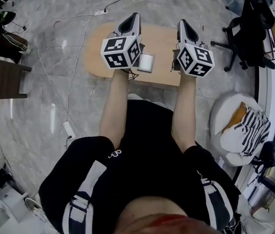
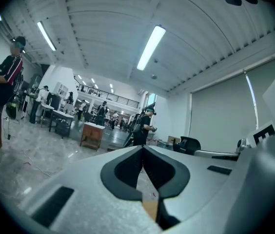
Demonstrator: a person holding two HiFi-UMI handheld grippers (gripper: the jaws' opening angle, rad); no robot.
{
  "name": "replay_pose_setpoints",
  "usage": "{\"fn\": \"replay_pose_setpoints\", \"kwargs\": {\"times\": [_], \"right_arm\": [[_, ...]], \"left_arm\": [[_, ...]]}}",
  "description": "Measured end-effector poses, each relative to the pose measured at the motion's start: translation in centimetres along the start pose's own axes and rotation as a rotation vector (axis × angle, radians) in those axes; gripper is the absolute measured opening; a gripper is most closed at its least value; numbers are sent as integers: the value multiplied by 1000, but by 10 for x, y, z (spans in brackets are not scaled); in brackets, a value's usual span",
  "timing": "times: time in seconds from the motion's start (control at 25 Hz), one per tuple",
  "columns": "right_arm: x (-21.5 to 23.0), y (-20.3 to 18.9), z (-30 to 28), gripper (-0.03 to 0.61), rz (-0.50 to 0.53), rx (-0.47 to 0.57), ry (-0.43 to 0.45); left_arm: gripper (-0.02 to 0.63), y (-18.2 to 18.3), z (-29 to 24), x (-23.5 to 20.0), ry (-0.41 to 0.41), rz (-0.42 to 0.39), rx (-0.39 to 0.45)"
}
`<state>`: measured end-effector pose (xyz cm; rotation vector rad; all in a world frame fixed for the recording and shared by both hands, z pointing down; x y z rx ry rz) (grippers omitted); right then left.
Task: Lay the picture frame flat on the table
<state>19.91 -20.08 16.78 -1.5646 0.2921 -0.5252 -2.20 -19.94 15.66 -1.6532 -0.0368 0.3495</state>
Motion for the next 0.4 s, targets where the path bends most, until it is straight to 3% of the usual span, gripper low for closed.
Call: {"fn": "replay_pose_setpoints", "kwargs": {"times": [0.4], "right_arm": [[16, 9, 0, 12, 21, 15, -12]], "left_arm": [[9, 5, -8, 13, -19, -26, 13]]}}
Point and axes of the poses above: the fingertips, and each gripper's own axes: z backward along the fingers, x to its right, y out of its top, the point moved 8 cm from there along z, backward along the fingers, and after that the axes turned 8 degrees about y, right-handed, at the moved point
